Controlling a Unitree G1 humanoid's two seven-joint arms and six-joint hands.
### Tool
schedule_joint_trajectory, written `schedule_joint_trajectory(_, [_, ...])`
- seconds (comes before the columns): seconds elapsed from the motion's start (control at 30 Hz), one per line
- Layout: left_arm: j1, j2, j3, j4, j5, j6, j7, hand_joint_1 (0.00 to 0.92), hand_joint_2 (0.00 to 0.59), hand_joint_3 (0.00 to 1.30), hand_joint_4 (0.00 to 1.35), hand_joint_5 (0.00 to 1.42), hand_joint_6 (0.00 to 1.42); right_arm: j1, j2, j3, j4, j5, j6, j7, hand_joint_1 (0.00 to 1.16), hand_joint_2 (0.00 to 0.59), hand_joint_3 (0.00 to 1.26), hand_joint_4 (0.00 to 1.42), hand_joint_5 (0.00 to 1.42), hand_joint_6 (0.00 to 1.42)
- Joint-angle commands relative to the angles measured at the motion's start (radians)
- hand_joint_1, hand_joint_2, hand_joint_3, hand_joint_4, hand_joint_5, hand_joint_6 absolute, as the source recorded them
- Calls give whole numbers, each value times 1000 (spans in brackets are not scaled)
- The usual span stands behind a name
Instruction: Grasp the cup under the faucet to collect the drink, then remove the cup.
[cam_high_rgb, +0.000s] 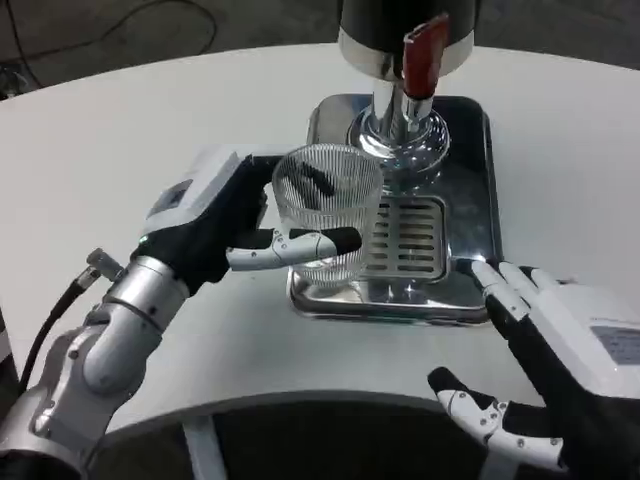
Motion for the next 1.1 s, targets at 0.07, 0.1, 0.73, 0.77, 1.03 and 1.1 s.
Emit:
schedule_joint_trajectory(0.07, [-87, 1, -50, 104, 39, -34, 51, 455, 214, 1062, 1233, 1424, 1424, 18, -6, -28, -31, 27, -12, 12, 320, 394, 25, 0, 0, 0])
schedule_joint_trajectory(0.1, [-101, -1, -58, 125, 45, -35, 57, 455, 214, 1062, 1233, 1424, 1424, 20, -8, -35, -34, 33, -12, 12, 320, 393, 25, 0, 0, 0])
schedule_joint_trajectory(0.73, [-275, -47, -195, 358, 160, -6, 259, 445, 221, 1056, 1210, 1424, 1424, 54, -52, -108, -72, 121, -25, 11, 326, 406, 25, 0, 0, 0])
schedule_joint_trajectory(0.77, [-279, -50, -201, 366, 165, -3, 272, 443, 223, 1052, 1206, 1417, 1424, 56, -53, -113, -73, 126, -27, 9, 326, 406, 25, 0, 0, 0])
schedule_joint_trajectory(1.03, [-311, -76, -245, 425, 191, 45, 328, 421, 225, 997, 1140, 1362, 1424, 72, -59, -164, -73, 175, -56, 3, 326, 406, 25, 0, 0, 0])
schedule_joint_trajectory(1.1, [-319, -81, -256, 437, 188, 60, 321, 415, 216, 979, 1106, 1343, 1424, 74, -60, -179, -73, 187, -63, 4, 326, 406, 25, 0, 0, 0])
